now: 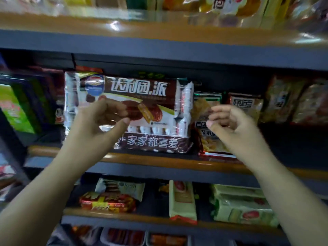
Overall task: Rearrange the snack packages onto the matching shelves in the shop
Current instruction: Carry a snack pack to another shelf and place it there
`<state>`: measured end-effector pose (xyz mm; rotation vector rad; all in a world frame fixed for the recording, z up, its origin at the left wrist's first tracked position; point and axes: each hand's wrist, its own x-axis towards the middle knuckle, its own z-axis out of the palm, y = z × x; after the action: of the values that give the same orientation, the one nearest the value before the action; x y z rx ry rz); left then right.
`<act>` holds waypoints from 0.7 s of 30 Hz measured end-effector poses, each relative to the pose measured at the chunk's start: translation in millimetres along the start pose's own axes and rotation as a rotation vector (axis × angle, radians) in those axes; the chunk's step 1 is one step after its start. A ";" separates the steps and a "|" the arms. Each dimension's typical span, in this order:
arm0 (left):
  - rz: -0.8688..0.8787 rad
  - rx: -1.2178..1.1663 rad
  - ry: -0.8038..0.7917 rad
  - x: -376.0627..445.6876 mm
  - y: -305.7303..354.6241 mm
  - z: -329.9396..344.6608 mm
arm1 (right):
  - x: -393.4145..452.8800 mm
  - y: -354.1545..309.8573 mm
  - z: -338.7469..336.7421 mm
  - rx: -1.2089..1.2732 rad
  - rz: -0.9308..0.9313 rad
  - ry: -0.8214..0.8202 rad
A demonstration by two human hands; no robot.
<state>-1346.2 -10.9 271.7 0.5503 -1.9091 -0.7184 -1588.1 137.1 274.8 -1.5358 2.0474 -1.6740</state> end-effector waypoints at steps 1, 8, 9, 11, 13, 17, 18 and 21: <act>-0.021 0.029 0.016 -0.6 -9.1 -5.8 | 4.5 5.6 10.2 -0.014 0.068 -0.033; -0.225 0.271 0.124 5.9 -62.3 -48.6 | 33.1 20.2 56.8 -0.110 0.387 -0.072; -0.251 0.324 0.136 7.3 -69.6 -54.1 | 36.2 19.1 61.5 -0.135 0.432 -0.091; -0.330 0.340 0.135 10.8 -80.3 -62.5 | 43.0 20.5 69.9 -0.131 0.485 -0.133; -0.395 0.307 0.110 15.1 -85.0 -66.1 | 46.3 19.2 77.1 -0.060 0.514 -0.160; -0.589 0.182 0.066 26.1 -89.6 -71.9 | 45.3 16.7 84.1 0.080 0.503 -0.154; -0.619 0.138 0.038 27.7 -92.2 -73.2 | 43.9 17.6 84.8 0.086 0.497 -0.138; -0.577 0.067 0.037 26.2 -94.6 -73.3 | 39.6 12.4 86.4 0.118 0.450 -0.072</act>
<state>-1284.2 -113.9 248.2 1.1735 -1.7497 -0.9980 -1563.1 47.9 250.4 -0.9869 2.0202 -1.5072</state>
